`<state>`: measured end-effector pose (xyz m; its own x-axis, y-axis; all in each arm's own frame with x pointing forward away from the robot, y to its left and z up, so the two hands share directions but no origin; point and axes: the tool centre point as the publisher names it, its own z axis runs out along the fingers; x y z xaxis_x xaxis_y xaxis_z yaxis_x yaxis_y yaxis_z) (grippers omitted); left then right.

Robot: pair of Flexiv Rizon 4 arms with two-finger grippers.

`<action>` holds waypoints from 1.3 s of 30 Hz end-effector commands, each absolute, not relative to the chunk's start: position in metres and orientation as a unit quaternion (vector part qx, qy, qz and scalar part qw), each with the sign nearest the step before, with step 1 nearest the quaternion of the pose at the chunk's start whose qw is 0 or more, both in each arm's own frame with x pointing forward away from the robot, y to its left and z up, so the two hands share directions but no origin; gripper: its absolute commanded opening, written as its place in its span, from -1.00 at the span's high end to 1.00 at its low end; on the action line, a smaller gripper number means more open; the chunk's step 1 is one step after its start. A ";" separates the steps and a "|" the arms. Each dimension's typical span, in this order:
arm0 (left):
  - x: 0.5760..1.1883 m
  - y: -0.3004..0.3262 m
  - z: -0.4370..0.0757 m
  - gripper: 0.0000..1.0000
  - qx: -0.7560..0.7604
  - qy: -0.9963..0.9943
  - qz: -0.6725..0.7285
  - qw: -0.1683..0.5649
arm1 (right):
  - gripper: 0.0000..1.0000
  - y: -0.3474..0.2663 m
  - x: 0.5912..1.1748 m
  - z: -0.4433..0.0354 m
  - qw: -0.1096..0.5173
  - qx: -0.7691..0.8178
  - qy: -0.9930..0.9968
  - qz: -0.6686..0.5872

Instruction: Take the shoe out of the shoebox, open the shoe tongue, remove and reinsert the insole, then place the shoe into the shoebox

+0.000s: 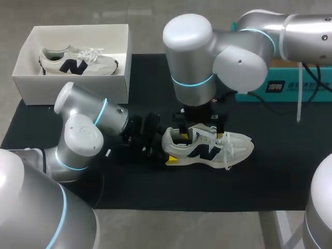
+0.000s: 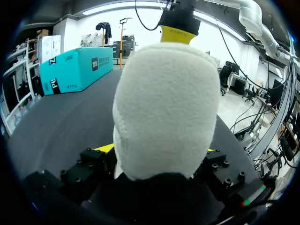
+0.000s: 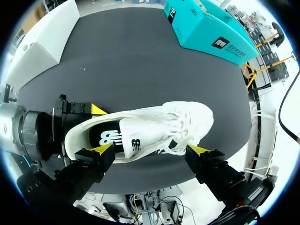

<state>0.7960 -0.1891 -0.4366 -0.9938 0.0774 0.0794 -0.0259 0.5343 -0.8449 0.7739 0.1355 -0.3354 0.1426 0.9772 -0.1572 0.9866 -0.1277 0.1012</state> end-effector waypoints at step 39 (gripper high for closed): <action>0.797 -0.190 -0.439 1.00 -0.015 -0.874 0.483 0.054 | 0.05 0.149 0.793 -0.348 0.143 0.707 0.687 -0.088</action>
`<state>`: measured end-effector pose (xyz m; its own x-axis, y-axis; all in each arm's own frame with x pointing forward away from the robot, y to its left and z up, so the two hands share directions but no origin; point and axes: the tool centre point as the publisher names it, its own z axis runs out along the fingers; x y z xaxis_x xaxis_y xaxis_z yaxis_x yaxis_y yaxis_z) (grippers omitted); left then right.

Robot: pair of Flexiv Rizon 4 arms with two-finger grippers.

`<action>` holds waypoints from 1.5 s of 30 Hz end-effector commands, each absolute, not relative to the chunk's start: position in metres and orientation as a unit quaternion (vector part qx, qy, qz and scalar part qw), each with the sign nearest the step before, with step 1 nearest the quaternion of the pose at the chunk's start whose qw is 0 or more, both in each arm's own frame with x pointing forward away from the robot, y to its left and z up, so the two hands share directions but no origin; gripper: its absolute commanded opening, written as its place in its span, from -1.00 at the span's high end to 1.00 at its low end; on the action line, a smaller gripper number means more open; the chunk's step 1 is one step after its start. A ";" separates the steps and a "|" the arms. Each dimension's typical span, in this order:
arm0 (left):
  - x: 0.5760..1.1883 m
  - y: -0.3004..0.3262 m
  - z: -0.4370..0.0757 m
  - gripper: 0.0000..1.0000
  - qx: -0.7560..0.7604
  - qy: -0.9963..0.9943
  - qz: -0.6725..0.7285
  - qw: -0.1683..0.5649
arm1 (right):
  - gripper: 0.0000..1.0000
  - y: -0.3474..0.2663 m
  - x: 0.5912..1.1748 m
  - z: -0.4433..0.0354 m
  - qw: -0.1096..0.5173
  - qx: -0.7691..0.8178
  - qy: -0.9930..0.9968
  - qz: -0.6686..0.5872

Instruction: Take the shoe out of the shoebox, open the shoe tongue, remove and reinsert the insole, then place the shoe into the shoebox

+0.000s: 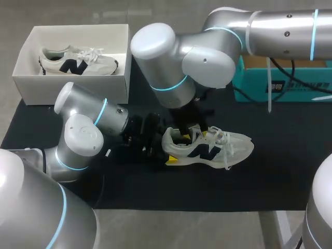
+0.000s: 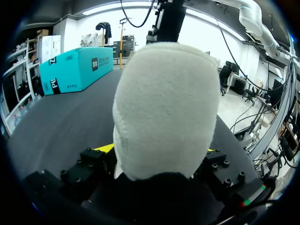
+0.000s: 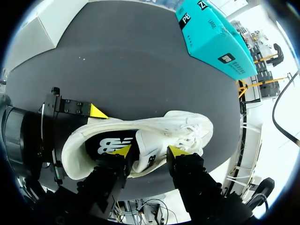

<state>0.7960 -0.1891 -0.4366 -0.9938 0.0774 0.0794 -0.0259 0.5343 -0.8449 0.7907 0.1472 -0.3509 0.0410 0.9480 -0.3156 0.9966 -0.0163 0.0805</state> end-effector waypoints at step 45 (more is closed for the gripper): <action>0.797 -0.190 -0.439 1.00 -0.015 -0.874 0.483 0.054 | 1.00 0.123 0.790 -0.327 0.119 0.735 0.662 -0.082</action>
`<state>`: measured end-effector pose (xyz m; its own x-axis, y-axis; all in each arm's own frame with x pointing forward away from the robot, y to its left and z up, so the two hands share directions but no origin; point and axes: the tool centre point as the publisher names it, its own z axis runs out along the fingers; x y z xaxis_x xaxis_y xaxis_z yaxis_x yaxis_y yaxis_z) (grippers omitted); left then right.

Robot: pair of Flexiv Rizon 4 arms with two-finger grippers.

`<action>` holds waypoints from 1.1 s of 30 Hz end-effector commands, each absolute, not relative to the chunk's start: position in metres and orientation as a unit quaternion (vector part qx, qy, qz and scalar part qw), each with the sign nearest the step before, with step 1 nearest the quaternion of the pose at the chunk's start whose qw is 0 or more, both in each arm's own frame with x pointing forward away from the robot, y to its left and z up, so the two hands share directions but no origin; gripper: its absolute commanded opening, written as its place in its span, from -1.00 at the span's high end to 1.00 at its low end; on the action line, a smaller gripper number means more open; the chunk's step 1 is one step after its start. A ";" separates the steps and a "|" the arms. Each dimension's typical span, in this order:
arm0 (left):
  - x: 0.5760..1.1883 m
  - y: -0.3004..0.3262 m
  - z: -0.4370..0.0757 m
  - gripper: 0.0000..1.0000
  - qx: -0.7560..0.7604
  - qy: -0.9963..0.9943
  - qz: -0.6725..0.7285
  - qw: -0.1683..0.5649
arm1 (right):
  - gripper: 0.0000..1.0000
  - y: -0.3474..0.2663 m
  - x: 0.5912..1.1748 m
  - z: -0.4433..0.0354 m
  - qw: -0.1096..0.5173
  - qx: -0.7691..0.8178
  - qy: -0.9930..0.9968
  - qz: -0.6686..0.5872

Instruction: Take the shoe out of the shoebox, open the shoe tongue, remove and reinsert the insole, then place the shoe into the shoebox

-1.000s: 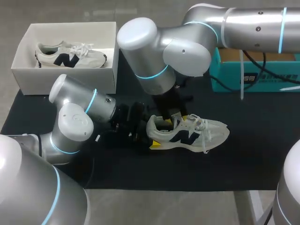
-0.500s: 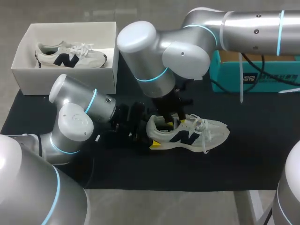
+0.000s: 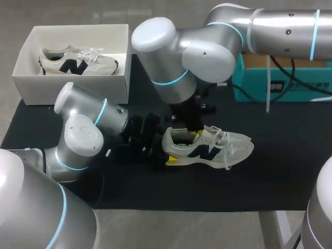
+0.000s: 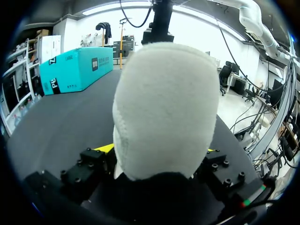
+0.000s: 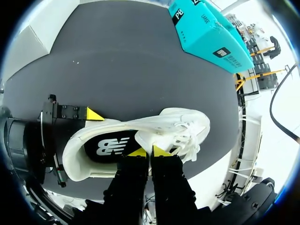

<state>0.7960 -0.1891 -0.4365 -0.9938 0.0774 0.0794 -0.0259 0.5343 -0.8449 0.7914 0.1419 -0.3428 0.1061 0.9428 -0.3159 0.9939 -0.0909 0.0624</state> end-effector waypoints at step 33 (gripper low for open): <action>0.797 -0.190 -0.439 1.00 -0.015 -0.874 0.483 0.054 | 1.00 0.013 0.784 -0.337 0.108 0.802 0.573 -0.129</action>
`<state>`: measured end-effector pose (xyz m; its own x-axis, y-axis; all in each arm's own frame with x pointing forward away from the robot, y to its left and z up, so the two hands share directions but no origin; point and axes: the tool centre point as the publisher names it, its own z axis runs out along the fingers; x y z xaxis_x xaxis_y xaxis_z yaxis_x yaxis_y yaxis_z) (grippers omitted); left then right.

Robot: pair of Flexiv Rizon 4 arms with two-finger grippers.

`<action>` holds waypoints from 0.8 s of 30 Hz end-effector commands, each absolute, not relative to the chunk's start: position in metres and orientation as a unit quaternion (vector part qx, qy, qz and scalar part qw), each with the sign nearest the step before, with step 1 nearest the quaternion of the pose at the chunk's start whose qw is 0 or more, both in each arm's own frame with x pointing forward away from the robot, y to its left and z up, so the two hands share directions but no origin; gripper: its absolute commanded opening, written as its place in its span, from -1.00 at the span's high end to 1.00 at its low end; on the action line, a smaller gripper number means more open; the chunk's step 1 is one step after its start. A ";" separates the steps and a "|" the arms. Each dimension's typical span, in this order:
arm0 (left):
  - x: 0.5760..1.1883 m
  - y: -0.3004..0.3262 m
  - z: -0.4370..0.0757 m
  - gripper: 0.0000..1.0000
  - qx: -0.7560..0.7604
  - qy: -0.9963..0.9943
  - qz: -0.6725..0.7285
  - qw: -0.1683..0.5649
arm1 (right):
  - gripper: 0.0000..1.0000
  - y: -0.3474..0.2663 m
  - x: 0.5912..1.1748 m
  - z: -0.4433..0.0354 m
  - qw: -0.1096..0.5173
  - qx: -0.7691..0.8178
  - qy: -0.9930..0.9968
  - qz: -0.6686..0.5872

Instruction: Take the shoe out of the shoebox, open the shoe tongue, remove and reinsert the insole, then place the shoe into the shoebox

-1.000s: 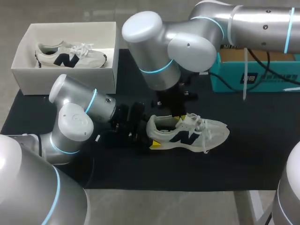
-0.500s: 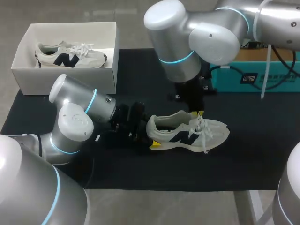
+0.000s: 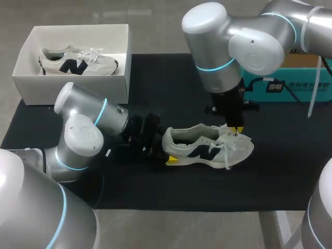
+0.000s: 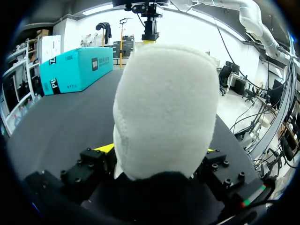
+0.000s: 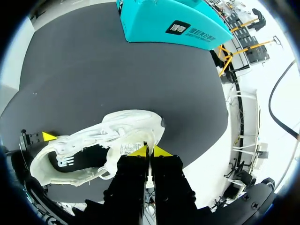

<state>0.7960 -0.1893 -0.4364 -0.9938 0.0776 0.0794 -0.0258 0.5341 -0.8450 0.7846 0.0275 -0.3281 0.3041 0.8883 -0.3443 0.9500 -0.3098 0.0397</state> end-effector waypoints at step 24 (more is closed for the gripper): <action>0.797 -0.190 -0.439 1.00 -0.015 -0.874 0.483 0.054 | -1.00 -0.010 0.779 -0.359 0.057 0.827 0.545 -0.127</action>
<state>0.7963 -0.1898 -0.4365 -0.9938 0.0778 0.0795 -0.0258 0.5345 -0.8448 0.7840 -0.0082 -0.3660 0.3729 0.8842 -0.2814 0.9136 -0.4029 -0.0554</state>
